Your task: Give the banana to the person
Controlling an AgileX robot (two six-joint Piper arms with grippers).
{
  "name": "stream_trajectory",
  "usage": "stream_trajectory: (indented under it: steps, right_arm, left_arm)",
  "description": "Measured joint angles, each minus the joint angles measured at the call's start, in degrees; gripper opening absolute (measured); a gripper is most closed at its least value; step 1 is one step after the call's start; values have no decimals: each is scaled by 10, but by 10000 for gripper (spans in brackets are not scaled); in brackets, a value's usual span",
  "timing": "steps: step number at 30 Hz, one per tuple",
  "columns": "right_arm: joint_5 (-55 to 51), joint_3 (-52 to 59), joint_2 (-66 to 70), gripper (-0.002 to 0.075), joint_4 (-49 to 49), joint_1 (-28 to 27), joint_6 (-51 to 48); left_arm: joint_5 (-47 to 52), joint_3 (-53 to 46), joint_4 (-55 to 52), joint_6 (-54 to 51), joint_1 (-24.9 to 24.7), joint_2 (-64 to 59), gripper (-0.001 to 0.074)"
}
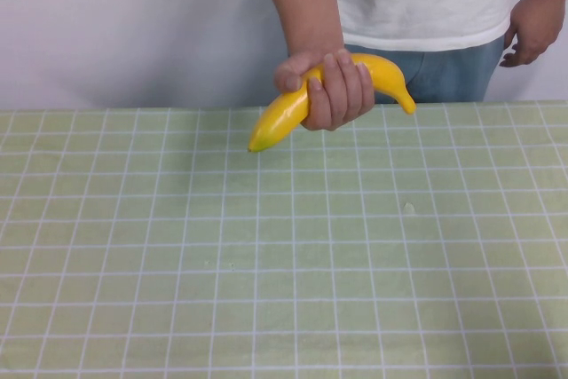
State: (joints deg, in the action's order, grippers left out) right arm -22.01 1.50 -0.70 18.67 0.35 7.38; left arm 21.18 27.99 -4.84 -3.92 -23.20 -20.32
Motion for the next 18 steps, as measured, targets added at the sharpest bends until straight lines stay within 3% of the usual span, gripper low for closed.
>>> stream_trajectory:
  steps: [4, 7, 14, 18]
  right_arm:
    - [0, 0, 0, -8, 0, 0, 0]
    - [0, 0, 0, -9, 0, 0, 0]
    - [0, 0, 0, -9, 0, 0, 0]
    - [0, 0, -1, -9, 0, 0, 0]
  left_arm:
    - [-104, -94, 33, 1, 75, 43, -1]
    - [-126, -160, 36, 39, 106, 84, -1]
    - [-127, -288, 41, 81, 123, 200, -1]
    - [-44, -294, 39, 85, 123, 209, -1]
